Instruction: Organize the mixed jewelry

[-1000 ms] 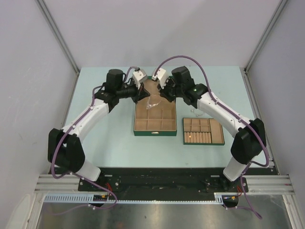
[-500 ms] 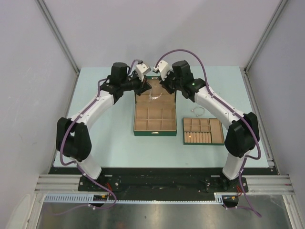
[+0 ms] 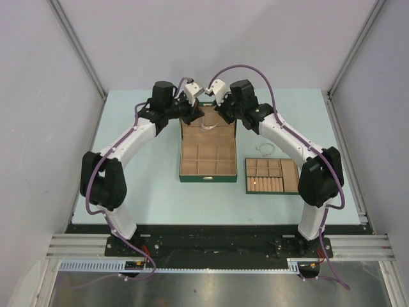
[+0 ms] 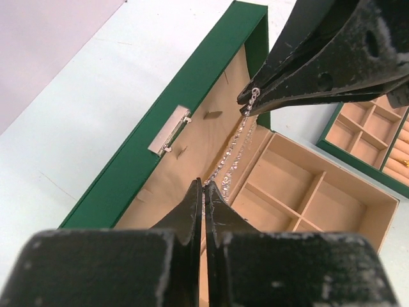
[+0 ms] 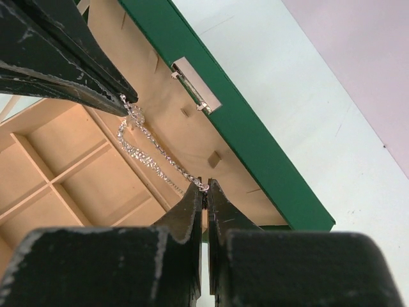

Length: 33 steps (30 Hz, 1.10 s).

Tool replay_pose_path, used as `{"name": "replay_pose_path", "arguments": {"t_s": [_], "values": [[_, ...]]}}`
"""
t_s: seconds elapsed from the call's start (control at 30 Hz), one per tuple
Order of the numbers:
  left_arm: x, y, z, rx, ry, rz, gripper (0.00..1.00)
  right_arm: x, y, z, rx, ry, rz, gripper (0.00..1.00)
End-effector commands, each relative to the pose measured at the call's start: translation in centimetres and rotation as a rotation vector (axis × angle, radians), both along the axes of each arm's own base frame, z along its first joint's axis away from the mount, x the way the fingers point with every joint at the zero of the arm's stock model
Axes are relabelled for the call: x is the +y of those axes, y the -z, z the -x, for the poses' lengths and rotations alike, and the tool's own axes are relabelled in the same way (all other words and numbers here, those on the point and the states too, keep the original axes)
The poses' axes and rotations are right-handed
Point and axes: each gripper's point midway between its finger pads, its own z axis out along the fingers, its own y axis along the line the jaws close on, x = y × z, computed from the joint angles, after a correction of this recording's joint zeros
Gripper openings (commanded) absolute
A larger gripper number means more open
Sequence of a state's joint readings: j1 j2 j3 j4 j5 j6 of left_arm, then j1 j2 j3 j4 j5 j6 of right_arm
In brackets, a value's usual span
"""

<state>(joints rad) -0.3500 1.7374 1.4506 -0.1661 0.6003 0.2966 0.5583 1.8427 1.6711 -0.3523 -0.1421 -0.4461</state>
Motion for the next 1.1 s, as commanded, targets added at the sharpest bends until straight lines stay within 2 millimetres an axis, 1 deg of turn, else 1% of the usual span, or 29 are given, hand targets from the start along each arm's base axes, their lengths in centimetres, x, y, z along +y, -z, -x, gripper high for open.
{"name": "replay_pose_path", "arguments": {"t_s": [0.0,0.43,0.83,1.07], "values": [[0.2,-2.2,-1.8,-0.085,-0.031,0.009,0.00,0.5,-2.8,-1.6,-0.080,0.017,-0.043,0.00],[0.3,-1.7,-3.1,-0.088,-0.071,0.005,0.00,0.2,-1.9,-2.7,-0.070,0.047,-0.040,0.00],[0.4,-1.4,-4.0,-0.089,-0.114,0.013,0.00,-0.4,-2.0,-3.3,-0.090,0.080,-0.044,0.00],[0.3,-1.1,-4.5,-0.081,-0.135,0.016,0.00,-0.4,-1.6,-3.5,-0.087,0.092,-0.037,0.00]]}}
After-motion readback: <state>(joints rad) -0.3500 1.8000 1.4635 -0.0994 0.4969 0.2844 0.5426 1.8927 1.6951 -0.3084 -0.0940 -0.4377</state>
